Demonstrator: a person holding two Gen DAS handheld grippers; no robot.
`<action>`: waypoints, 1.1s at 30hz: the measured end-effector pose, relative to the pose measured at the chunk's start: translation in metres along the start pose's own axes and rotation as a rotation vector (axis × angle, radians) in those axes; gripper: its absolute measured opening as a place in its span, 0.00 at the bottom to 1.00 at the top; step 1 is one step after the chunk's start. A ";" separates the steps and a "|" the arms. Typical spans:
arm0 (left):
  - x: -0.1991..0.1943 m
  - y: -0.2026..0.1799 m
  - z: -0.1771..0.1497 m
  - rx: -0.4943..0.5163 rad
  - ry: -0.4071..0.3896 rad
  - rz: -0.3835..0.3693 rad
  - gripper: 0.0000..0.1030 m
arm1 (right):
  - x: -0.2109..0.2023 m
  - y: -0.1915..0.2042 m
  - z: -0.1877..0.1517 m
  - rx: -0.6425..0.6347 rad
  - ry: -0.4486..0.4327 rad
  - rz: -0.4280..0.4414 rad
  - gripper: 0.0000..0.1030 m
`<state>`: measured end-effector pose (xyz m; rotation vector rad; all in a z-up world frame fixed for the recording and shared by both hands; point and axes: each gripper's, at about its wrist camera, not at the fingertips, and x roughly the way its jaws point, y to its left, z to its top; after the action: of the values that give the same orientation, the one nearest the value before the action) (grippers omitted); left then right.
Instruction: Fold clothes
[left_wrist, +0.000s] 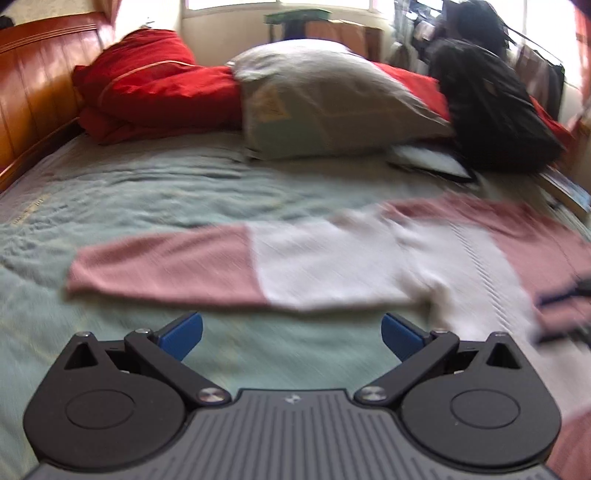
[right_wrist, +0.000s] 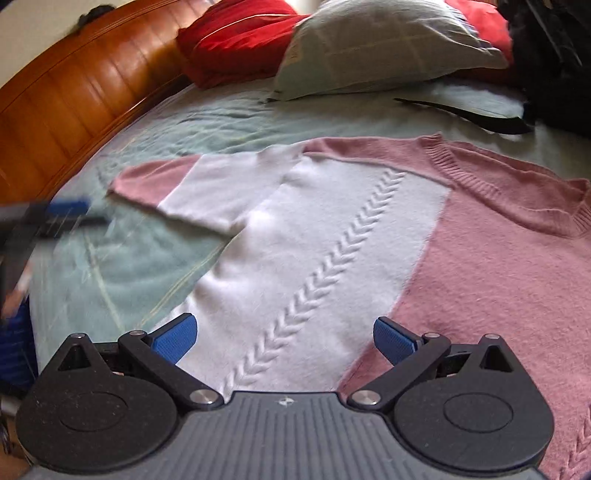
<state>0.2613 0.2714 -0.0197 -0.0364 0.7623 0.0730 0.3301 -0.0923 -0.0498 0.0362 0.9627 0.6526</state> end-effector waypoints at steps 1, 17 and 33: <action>0.011 0.011 0.005 -0.012 -0.011 0.011 0.99 | -0.001 0.001 -0.002 -0.012 -0.002 -0.007 1.00; 0.078 0.095 0.012 -0.150 -0.006 0.017 0.99 | 0.005 -0.020 0.001 0.021 -0.043 -0.018 1.00; 0.124 0.131 0.046 -0.339 -0.064 0.107 0.99 | 0.000 -0.023 -0.001 -0.001 -0.073 -0.054 1.00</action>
<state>0.3719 0.4112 -0.0725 -0.3139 0.6810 0.3038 0.3408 -0.1108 -0.0576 0.0328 0.8902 0.5976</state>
